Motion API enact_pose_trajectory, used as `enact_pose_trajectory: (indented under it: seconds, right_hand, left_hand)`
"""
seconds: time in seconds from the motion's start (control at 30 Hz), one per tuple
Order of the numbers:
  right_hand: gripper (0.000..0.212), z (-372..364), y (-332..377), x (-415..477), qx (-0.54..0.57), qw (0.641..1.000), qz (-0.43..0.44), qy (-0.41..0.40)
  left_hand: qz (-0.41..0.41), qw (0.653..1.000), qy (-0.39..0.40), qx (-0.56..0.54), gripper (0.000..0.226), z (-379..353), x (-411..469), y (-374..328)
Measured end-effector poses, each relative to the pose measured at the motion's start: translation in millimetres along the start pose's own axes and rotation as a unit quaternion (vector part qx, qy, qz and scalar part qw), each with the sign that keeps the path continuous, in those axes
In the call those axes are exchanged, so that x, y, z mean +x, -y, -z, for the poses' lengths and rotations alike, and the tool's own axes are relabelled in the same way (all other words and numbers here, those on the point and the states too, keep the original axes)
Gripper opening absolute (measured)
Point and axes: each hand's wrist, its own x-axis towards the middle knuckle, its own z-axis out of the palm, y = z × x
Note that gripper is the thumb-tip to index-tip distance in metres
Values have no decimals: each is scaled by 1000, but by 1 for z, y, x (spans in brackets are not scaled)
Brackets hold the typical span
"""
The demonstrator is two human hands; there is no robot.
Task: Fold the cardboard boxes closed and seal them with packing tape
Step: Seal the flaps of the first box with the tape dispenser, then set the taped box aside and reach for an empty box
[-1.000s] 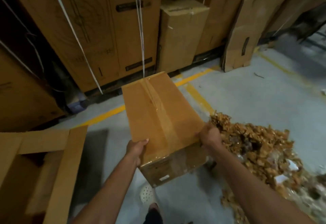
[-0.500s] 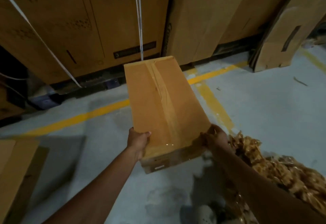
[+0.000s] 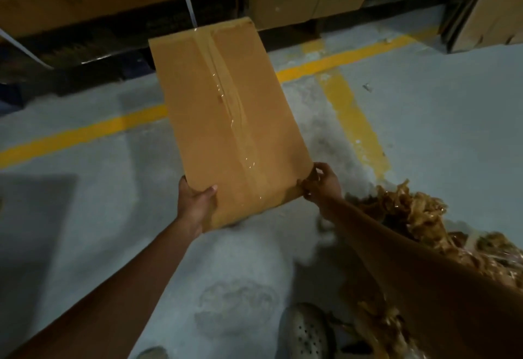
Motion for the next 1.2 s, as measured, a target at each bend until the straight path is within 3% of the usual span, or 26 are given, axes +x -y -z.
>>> enact_pose_trajectory:
  seconds: [0.17,0.23,0.3,0.5,0.6,0.7,0.9,1.13,1.2]
  right_hand:
    - [42,-4,10,-11,-35,999,-24,-11]
    - [37,-4,12,-14,-45,998,-36,1]
    - [45,-6,16,-21,-66,997,-41,26]
    - [77,-4,77,-113,-104,990,79,53]
    - [78,13,124,-186,-55,989,118,72]
    - [57,41,178,-277,31,986,131,102]
    - [47,65,243,-455,93,968,184,140]
    - [60,2,264,-623,39,944,233,231]
    - [44,-32,261,-662,24,936,253,243]
  left_hand:
    - [13,1000,10,19,61,8,-5,-13]
    - [29,998,50,20,56,16,-2,-20]
    - [61,995,81,5,49,27,-4,-30]
    - [112,988,103,-39,80,53,-71,-122]
    - [71,990,96,-76,70,87,-143,-187]
    - [35,993,71,-86,57,135,-237,-253]
    - [-52,994,51,-79,58,242,-409,-334]
    - [-107,989,-51,-87,69,410,-518,-326]
    - [-103,986,-77,-105,62,472,-534,-311]
